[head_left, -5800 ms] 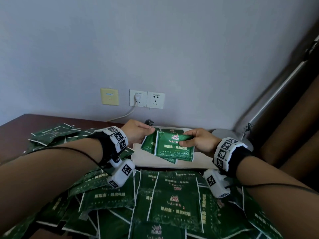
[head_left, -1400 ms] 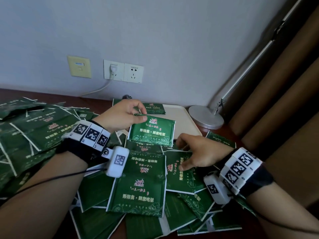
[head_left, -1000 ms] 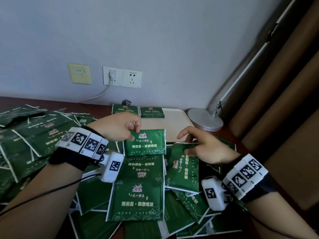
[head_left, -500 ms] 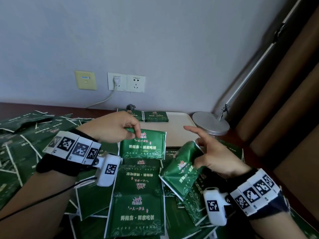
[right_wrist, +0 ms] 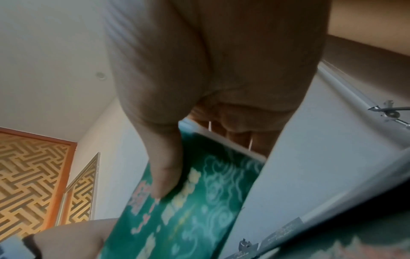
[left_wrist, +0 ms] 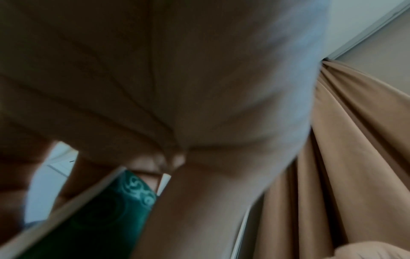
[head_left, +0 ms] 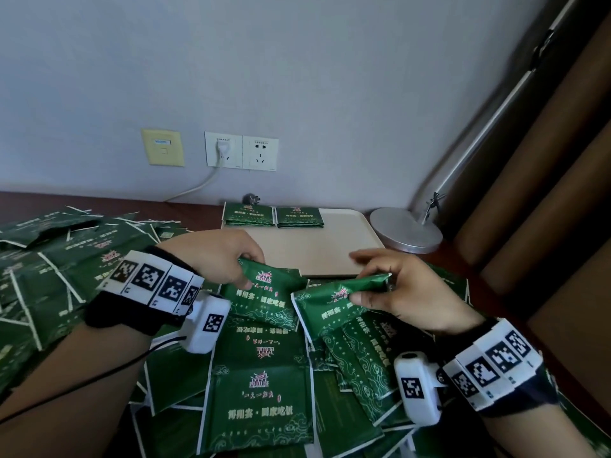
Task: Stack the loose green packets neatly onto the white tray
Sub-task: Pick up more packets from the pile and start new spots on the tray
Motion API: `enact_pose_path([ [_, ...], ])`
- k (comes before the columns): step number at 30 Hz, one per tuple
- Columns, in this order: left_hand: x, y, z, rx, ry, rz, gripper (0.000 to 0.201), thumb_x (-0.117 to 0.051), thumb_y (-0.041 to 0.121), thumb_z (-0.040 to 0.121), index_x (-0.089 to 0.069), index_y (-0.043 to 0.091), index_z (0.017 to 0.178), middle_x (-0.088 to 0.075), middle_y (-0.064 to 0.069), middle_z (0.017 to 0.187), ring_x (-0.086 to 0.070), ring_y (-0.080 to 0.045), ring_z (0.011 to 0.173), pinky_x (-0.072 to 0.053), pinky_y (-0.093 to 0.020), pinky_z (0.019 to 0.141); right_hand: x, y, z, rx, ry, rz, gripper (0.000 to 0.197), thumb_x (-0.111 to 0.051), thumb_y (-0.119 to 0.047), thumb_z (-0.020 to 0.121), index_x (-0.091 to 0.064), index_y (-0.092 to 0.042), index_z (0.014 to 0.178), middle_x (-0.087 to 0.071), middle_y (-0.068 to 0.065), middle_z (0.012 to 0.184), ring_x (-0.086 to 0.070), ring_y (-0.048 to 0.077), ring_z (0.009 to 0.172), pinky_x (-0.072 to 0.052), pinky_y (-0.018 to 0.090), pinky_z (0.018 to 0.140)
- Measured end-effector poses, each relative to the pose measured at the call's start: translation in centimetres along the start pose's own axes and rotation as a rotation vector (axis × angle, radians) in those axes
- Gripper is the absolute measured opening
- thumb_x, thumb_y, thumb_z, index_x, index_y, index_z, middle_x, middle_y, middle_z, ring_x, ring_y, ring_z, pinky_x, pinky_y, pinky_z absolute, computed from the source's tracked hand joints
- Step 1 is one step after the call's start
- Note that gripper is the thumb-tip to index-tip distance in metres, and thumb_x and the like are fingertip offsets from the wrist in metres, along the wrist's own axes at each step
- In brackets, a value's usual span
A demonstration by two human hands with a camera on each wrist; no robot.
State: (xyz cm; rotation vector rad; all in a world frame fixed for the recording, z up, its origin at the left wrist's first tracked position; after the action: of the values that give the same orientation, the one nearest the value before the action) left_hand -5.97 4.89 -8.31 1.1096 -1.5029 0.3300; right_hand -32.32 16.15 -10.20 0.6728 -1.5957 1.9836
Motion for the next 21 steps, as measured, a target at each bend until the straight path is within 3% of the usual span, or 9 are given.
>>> enact_pose_path([
  [2, 0.0, 0.1, 0.1, -0.013, 0.004, 0.014, 0.015, -0.075, 0.023, 0.086, -0.068, 0.035, 0.089, -0.068, 0.018, 0.09, -0.063, -0.005, 0.087, -0.048, -0.029, 0.084, -0.1, -0.2, -0.1, 0.045, 0.015, 0.114, 0.026, -0.084, -0.008, 0.075, -0.071, -0.025, 0.09, -0.072, -0.009, 0.098, -0.068, 0.01, 0.086, -0.053, 0.033, 0.084],
  [4, 0.1, 0.2, 0.1, -0.023, 0.01, 0.024, 0.014, -0.074, 0.023, 0.087, -0.067, 0.034, 0.088, -0.067, 0.018, 0.088, -0.063, -0.004, 0.083, -0.047, -0.027, 0.077, -0.1, -0.4, 0.0, 0.112, 0.092, 0.18, 0.036, -0.08, 0.003, 0.076, -0.068, -0.025, 0.096, -0.067, -0.013, 0.086, -0.06, 0.008, 0.073, -0.049, 0.024, 0.071],
  [7, 0.2, 0.0, 0.0, -0.033, 0.036, 0.03, 0.011, -0.073, 0.024, 0.088, -0.067, 0.032, 0.087, -0.068, 0.016, 0.087, -0.063, -0.005, 0.082, -0.046, -0.026, 0.072, 0.3, -0.3, 0.3, 0.079, 0.12, 0.292, 0.037, -0.079, 0.006, 0.075, -0.072, -0.024, 0.094, -0.069, -0.011, 0.084, -0.061, 0.007, 0.073, -0.049, 0.018, 0.07],
  [11, 0.0, -0.3, 0.2, -0.015, 0.021, 0.043, 0.012, -0.076, 0.027, 0.085, -0.066, 0.029, 0.09, -0.065, 0.018, 0.093, -0.062, -0.009, 0.091, -0.047, -0.031, 0.086, -0.5, 0.5, 0.6, -0.017, 0.096, 0.173, 0.013, -0.082, -0.007, 0.077, -0.073, -0.017, 0.079, -0.071, -0.005, 0.078, -0.063, 0.002, 0.07, -0.046, 0.019, 0.073],
  [14, -0.3, -0.7, 0.6, 0.018, 0.017, 0.034, 0.027, -0.08, 0.025, 0.081, -0.056, 0.037, 0.083, -0.056, 0.021, 0.09, -0.057, -0.01, 0.093, -0.044, -0.032, 0.09, -1.0, 0.9, 0.8, -0.034, 0.081, 0.127, 0.013, -0.082, -0.005, 0.077, -0.071, -0.012, 0.075, -0.069, -0.004, 0.071, -0.06, 0.002, 0.066, -0.045, 0.015, 0.068],
  [18, 0.6, -0.9, 0.4, -0.015, 0.137, -0.081, 0.027, -0.084, 0.021, 0.077, -0.064, 0.034, 0.089, -0.068, 0.014, 0.11, -0.062, -0.009, 0.105, -0.045, -0.038, 0.102, -0.1, -0.3, 1.6, 0.001, 0.046, 0.098, 0.016, -0.074, 0.002, 0.082, -0.068, -0.012, 0.077, -0.067, -0.005, 0.07, -0.059, 0.0, 0.066, -0.046, 0.013, 0.067],
  [21, 1.8, -0.9, -0.8, -0.05, 0.285, -0.271, 0.036, -0.084, 0.02, 0.077, -0.065, 0.031, 0.105, -0.061, 0.021, 0.121, -0.057, -0.002, 0.115, -0.035, -0.028, 0.106, 2.1, -1.7, 2.9, 0.03, 0.058, 0.063, 0.015, -0.071, 0.0, 0.086, -0.069, -0.014, 0.082, -0.068, -0.006, 0.075, -0.062, 0.002, 0.069, -0.049, 0.014, 0.071],
])
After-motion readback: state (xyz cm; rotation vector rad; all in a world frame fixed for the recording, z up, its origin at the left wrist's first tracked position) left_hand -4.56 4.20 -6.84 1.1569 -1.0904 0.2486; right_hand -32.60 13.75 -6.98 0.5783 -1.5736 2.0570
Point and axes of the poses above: each hand's wrist, its own z-axis towards the middle knuckle, its own x-axis out of the back of the hand, y = z × x, the point moved 2 cm from there along z, towards the middle knuckle
